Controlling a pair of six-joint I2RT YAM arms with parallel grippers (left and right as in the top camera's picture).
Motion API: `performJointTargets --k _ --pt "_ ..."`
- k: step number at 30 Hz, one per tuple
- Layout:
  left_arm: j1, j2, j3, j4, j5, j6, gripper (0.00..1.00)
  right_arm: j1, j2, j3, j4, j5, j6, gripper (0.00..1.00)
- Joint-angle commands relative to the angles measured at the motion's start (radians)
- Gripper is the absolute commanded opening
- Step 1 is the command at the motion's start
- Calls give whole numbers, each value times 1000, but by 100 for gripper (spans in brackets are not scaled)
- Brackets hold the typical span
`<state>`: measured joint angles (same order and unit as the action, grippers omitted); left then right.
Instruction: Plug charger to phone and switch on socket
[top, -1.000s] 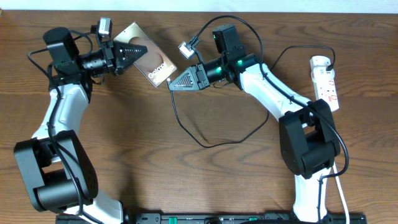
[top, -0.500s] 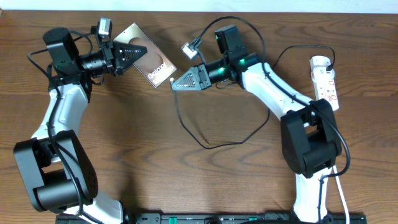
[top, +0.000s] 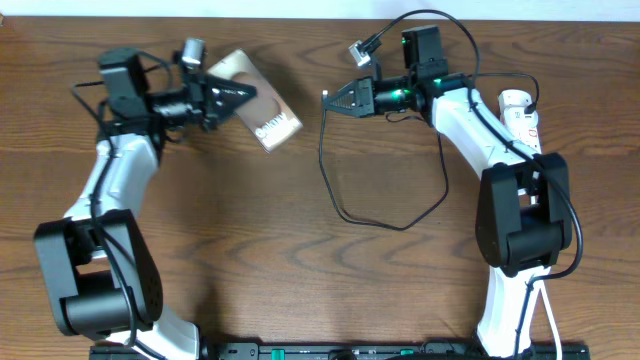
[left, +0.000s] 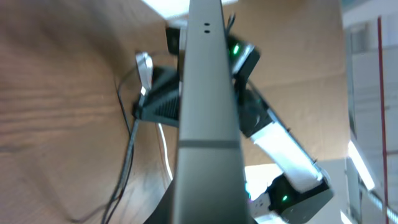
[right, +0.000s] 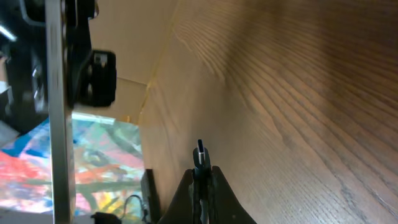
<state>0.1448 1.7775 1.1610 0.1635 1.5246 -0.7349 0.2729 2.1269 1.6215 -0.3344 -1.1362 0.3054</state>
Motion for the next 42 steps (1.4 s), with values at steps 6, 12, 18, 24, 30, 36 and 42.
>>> performJointTargets --k 6,12,18,24,30,36,42 --pt "-44 26 -100 2 25 119 7 59 -27 13 5 139 67 1" --pt "-43 52 -111 3 10 134 7 93 -27 13 -170 578 188 1" --pt "-43 52 -110 34 12 133 7 136 -27 13 -241 736 132 13" --pt "-43 52 -110 60 11 133 7 137 -42 36 -256 737 65 92" --pt "-52 52 -110 58 -12 133 7 142 -45 180 -361 692 -42 79" --pt "-71 52 -110 59 -69 133 7 192 -46 255 -434 718 -64 70" --pt "-69 52 -110 58 -75 133 7 219 -45 258 -471 779 -63 70"
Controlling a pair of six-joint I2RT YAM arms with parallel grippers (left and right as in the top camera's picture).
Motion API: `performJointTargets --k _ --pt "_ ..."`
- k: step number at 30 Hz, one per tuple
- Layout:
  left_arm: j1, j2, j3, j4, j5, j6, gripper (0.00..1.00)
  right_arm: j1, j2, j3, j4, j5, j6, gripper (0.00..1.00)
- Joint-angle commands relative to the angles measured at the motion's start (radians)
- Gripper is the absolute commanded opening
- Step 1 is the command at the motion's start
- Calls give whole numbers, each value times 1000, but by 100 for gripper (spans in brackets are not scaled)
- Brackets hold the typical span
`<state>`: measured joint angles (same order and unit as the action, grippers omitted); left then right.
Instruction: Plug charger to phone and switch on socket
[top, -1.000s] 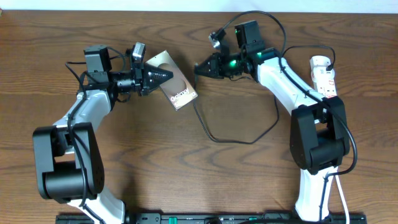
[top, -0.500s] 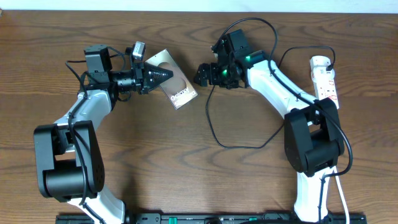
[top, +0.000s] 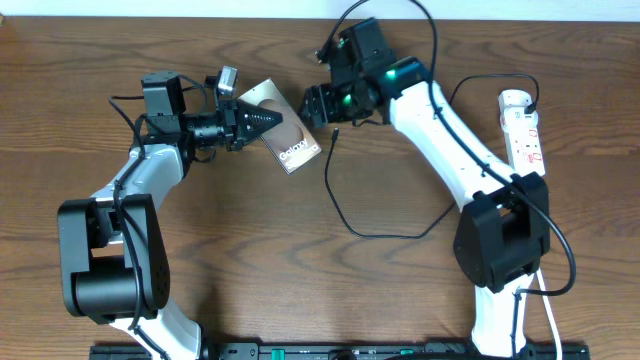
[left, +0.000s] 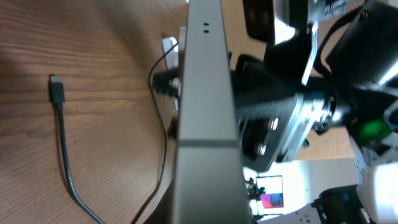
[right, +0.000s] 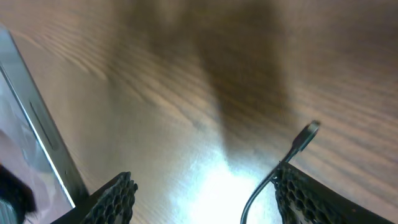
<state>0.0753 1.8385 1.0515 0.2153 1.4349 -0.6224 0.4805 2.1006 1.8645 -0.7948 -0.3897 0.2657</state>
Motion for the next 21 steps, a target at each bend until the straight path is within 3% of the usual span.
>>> performJointTargets --k 1,21 --pt "1 -9 -1 7 11 20 7 16 -19 15 -16 32 -23 69" --pt "-17 -9 -1 2 -33 12 7 84 -19 15 3 -7 18 64"
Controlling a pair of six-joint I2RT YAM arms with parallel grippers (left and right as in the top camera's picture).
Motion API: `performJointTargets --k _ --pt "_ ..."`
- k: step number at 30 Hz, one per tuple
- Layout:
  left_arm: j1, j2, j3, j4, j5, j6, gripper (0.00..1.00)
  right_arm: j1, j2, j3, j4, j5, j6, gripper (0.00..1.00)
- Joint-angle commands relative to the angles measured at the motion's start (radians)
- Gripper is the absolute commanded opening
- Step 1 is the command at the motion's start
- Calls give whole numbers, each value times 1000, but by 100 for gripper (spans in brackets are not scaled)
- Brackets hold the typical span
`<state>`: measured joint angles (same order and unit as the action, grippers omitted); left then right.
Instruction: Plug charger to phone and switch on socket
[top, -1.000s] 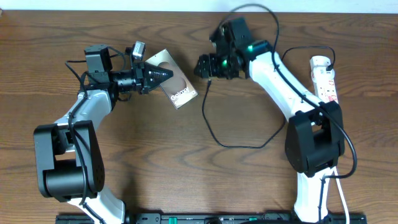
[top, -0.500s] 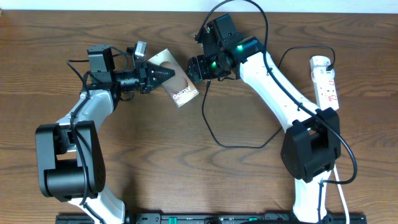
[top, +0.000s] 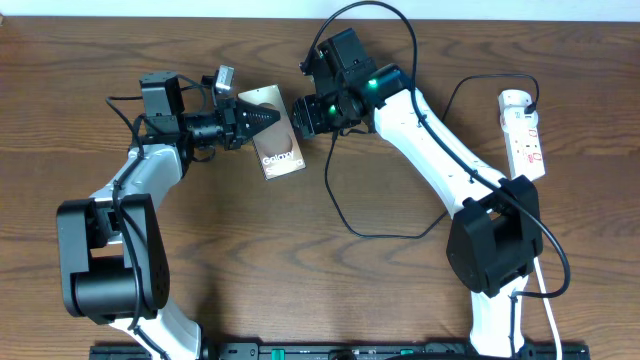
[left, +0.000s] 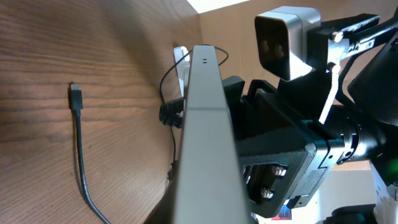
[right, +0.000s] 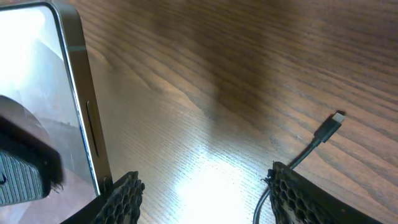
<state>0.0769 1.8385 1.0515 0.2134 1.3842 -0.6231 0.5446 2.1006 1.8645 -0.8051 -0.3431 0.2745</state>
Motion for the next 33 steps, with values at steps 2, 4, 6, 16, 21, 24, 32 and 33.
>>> performJointTargets --k 2,4,6,16,21,24,32,33 --pt "-31 -9 -1 4 19 13 7 20 -19 15 22 -64 9 62" --pt "-45 -9 -1 4 21 13 7 21 -19 15 29 -82 9 60" --pt "-60 -9 -1 5 20 13 7 24 -19 15 35 -90 8 57" --pt "-68 -9 -1 -13 29 13 7 73 -19 15 61 -89 -2 56" --pt "-68 -9 -1 -33 34 14 8 84 -19 15 70 -89 -2 56" --pt "-68 -9 -1 -34 40 14 7 87 -19 15 74 -89 -2 55" --pt "-67 -9 -1 -33 39 14 8 114 -19 21 84 -89 -2 54" --pt "-67 -9 -1 -33 35 14 8 118 -19 21 85 -88 -2 54"
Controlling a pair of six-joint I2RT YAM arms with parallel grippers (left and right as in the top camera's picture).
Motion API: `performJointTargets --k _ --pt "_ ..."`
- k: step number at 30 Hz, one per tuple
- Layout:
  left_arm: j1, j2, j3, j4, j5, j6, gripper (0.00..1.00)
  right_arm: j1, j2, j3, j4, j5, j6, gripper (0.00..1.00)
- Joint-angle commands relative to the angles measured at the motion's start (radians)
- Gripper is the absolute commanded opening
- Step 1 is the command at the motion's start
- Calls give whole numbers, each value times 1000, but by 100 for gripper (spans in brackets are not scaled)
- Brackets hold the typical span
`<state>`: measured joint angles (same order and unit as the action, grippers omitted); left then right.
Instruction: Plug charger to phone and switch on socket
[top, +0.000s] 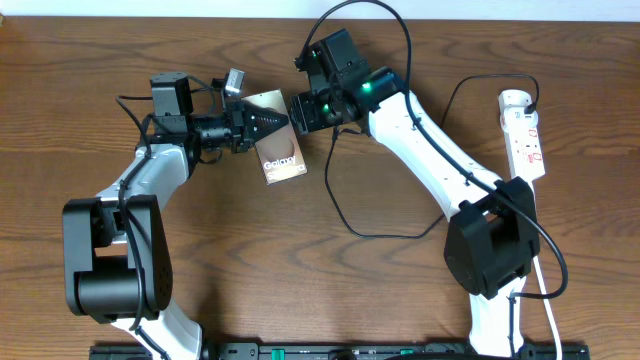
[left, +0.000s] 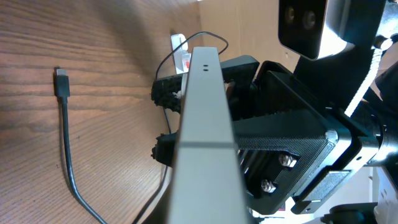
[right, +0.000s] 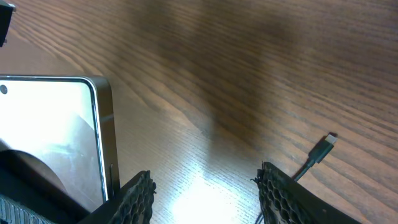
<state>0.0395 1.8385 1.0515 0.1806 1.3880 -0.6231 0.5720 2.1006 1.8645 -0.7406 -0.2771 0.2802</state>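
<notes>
The phone (top: 281, 152), its back labelled Galaxy, is held over the table with my left gripper (top: 264, 124) shut on its upper end. It shows edge-on as a grey bar (left: 204, 130) in the left wrist view. My right gripper (top: 303, 112) stands open just right of the phone's top, its fingers (right: 140, 196) empty. The phone's screen corner (right: 56, 137) lies left of them. The charger plug (right: 324, 148) lies loose on the wood, also seen as a plug (left: 61, 83) in the left wrist view. The black cable (top: 345, 215) trails from it.
A white socket strip (top: 524, 120) lies at the table's right edge, with the cable running to it. The cable loops over the table's middle. The right arm's body (left: 292, 130) looms close behind the phone.
The phone has shifted slightly down and right in my left gripper. My right gripper stays open close beside its top. The plug still lies on the table.
First my right gripper was shut on the charger plug, facing the phone held by my left gripper. Later the right gripper was open and the plug lay on the table. Since then both grippers have stayed close together around the phone's top.
</notes>
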Motion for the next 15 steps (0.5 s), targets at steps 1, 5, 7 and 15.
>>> performJointTargets --k 1,5,7,15 --pt "-30 -9 -1 0 31 14 8 92 -19 21 20 -151 -7 54" --pt "-29 -9 -1 0 13 13 7 86 -19 21 14 -137 -5 56" --pt "-27 -9 0 1 10 13 7 72 -19 21 8 -130 -5 58" --pt "31 -9 0 83 18 -85 7 -33 -22 21 -29 -125 -5 65"
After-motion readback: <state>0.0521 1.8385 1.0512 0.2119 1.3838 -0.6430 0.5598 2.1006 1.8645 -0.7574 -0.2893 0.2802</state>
